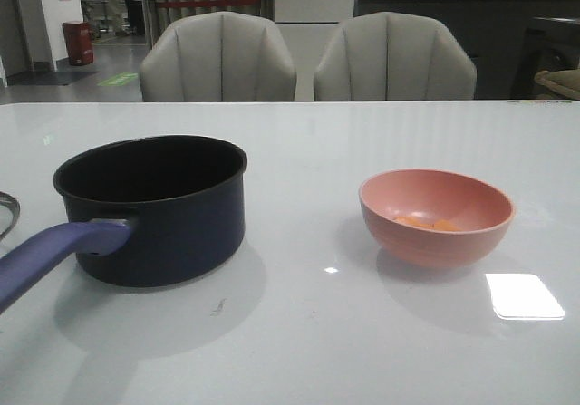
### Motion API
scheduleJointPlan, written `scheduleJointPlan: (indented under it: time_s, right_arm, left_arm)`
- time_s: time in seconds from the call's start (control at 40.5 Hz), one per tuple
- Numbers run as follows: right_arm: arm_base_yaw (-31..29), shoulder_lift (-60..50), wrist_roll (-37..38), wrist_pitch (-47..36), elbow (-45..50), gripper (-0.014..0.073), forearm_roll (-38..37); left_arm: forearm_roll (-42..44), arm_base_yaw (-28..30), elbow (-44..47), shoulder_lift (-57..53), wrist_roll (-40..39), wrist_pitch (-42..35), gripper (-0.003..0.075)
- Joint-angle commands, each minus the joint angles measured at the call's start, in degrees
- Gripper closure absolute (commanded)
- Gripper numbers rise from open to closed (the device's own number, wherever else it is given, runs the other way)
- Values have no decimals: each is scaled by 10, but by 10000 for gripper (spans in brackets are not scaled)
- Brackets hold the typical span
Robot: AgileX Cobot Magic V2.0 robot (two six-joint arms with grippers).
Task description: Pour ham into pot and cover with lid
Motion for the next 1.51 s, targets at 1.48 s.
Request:
scheduleJointPlan:
  time_s: [1.48]
  right_arm:
    - [-4, -12, -4, -41, -3, 447, 0]
  left_arm:
    - [10, -17, -58, -26, 74, 57, 167]
